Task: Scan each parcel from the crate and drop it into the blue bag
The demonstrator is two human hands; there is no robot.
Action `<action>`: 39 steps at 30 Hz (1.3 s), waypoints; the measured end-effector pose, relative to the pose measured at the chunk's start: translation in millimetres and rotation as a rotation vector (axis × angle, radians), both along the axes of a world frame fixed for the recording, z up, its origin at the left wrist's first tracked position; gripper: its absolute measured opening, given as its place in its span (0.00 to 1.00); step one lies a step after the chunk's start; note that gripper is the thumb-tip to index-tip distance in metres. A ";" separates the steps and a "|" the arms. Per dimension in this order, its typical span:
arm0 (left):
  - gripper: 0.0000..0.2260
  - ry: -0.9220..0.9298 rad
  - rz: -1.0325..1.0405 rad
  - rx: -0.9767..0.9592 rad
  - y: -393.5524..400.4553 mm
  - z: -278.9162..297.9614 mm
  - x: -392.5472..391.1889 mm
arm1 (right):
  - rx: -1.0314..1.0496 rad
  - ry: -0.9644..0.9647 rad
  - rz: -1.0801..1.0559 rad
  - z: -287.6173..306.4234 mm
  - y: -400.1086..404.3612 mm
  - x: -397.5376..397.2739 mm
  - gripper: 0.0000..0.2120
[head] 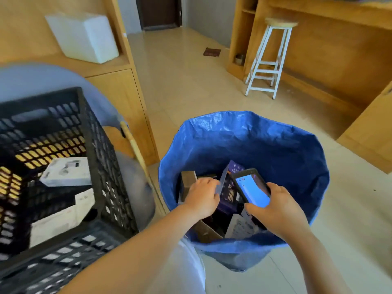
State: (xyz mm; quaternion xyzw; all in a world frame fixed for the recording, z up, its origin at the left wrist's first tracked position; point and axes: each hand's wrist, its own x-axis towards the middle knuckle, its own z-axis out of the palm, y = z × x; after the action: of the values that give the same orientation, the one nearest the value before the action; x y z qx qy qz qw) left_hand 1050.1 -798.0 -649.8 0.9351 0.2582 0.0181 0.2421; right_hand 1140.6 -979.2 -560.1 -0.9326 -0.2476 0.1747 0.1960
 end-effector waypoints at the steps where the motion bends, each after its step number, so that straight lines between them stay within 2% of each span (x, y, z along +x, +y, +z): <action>1: 0.19 -0.033 0.024 0.017 3.2 12.7 -9.1 | 0.029 0.000 0.013 4.1 2.7 -5.6 0.30; 6: 0.19 -0.147 0.096 0.089 17.2 74.8 -60.8 | 0.220 0.017 0.087 27.0 23.2 -37.6 0.21; 15: 0.17 -0.257 0.253 0.374 29.0 158.1 -193.3 | 0.416 0.059 0.301 72.5 75.6 -119.8 0.15; 19: 0.13 -0.266 0.352 0.456 30.9 164.7 -260.9 | 0.457 0.077 0.417 79.5 102.0 -162.4 0.14; 23: 0.13 -0.131 0.443 0.502 40.2 151.4 -317.8 | 0.463 0.091 0.506 78.9 125.9 -198.9 0.20; 29: 0.19 -0.107 0.468 0.589 50.7 140.6 -332.7 | 0.425 0.058 0.579 75.3 154.4 -232.3 0.26; 33: 0.18 -0.112 0.492 0.564 76.1 145.6 -327.4 | 0.421 0.044 0.574 72.9 171.8 -229.5 0.27; 37: 0.12 -0.089 0.482 0.500 85.1 147.3 -314.3 | 0.413 0.017 0.566 75.0 189.8 -222.6 0.26; 39: 0.10 -0.050 0.512 0.330 91.5 149.4 -311.5 | 0.386 -0.014 0.586 76.3 199.4 -219.8 0.27</action>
State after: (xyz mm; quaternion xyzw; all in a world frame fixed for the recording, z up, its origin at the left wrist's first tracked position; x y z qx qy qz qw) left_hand 738.6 -706.5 -500.3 0.8656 0.4730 0.1430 0.0809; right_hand 920.8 -779.8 -483.8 -0.7689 -0.5344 0.1670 0.3087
